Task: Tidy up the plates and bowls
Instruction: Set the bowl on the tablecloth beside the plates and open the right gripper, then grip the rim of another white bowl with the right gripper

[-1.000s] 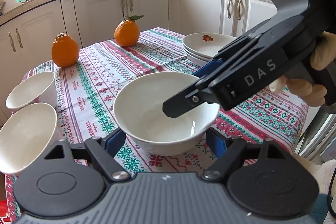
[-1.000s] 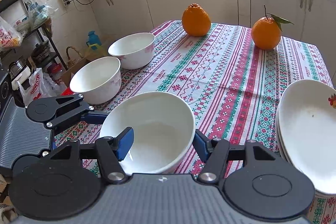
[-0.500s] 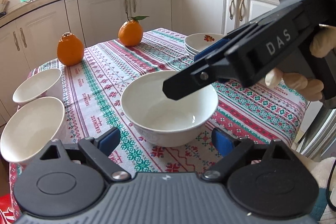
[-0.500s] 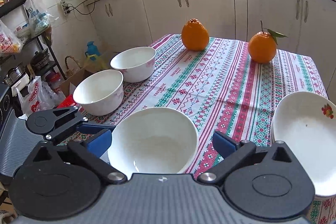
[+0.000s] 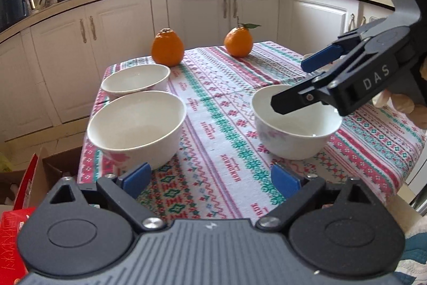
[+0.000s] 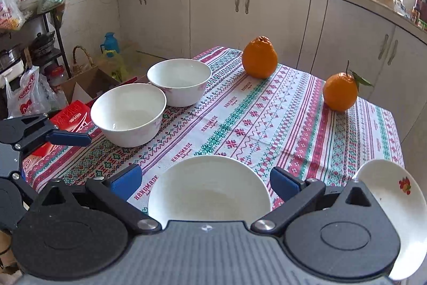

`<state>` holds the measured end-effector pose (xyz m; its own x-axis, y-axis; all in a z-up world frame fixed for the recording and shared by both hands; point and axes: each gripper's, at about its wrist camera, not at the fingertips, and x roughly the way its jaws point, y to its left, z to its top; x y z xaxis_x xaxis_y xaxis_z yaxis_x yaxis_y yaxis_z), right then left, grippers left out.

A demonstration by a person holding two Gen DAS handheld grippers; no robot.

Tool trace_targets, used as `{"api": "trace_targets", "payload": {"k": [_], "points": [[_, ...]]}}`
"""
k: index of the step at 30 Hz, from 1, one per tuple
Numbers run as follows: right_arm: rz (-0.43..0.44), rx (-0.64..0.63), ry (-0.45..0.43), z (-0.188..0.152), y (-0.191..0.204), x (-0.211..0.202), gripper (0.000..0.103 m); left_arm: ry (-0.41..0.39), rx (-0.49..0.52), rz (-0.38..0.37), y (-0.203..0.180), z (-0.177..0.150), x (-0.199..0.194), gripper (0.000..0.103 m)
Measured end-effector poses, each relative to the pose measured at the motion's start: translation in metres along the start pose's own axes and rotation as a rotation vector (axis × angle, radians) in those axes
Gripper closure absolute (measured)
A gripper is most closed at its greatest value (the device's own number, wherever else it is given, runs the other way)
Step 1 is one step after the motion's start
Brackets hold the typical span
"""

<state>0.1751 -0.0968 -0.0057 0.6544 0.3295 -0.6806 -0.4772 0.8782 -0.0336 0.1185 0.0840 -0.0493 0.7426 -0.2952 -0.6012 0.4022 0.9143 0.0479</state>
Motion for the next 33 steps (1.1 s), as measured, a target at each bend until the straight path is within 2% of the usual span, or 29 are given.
{"api": "trace_targets", "payload": {"k": [3, 12, 20, 29, 33], "points": [[0.007, -0.058, -0.005, 0.012, 0.013, 0.005, 0.000, -0.003, -0.008, 0.044, 0.013, -0.002, -0.001, 0.007], [0.058, -0.183, -0.011, 0.045, 0.044, 0.030, 0.000, -0.037, -0.016, 0.104, 0.040, 0.002, 0.002, 0.007], [0.156, -0.142, 0.015, 0.067, 0.043, 0.058, 0.000, -0.033, -0.015, 0.117, 0.055, 0.004, 0.016, 0.007], [0.249, -0.089, 0.055, 0.079, 0.037, 0.093, 0.002, -0.033, 0.008, 0.089, 0.061, 0.005, 0.029, 0.008], [0.290, -0.074, 0.077, 0.083, 0.035, 0.106, 0.008, -0.035, 0.026, 0.081, 0.061, 0.006, 0.032, 0.008]]}}
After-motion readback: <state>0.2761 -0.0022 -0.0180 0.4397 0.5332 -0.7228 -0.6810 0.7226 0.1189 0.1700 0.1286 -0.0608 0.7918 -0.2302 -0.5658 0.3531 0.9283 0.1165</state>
